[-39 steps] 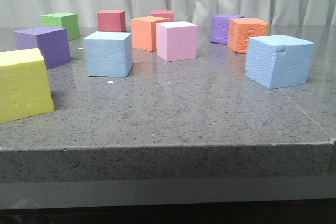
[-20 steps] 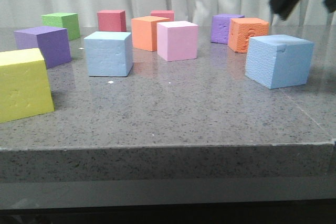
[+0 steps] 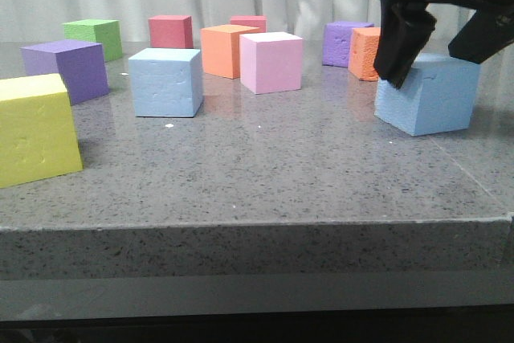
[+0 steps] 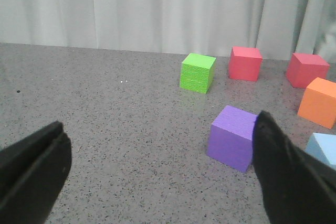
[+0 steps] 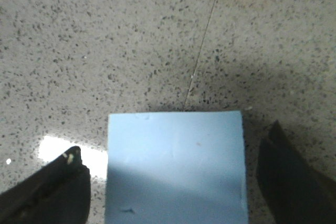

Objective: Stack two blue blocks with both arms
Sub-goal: 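Lower the right gripper onto the outer light blue cube, then grasp the light blue cube with the right gripper and lift it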

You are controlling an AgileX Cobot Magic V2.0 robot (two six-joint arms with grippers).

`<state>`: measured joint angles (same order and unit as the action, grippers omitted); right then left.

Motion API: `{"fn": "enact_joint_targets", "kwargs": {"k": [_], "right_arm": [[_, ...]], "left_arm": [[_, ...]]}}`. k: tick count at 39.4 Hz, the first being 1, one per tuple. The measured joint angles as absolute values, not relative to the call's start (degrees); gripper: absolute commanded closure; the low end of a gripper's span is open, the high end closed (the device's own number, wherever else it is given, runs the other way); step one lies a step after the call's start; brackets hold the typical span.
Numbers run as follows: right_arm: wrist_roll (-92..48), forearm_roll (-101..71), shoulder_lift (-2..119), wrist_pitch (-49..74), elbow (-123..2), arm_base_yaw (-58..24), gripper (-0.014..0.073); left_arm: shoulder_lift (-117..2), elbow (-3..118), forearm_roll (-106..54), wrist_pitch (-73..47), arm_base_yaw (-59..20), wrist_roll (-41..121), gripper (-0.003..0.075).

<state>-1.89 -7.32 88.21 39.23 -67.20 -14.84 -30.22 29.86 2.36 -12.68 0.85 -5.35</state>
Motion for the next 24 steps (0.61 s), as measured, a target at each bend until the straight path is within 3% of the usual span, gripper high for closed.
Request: {"fn": "enact_joint_targets", "kwargs": {"k": [12, 24], "right_arm": [[-1.89, -7.32, 89.3, 39.62, -67.57, -14.84, 0.0199], [-1.89, -7.32, 89.06, 43.82, -73.34, -17.48, 0.0204]], "left_arm": [[-30.22, 29.86, 2.36, -12.68, 0.85, -5.35, 0.0042], [-30.22, 29.86, 2.36, -12.68, 0.85, -5.35, 0.0042]]}}
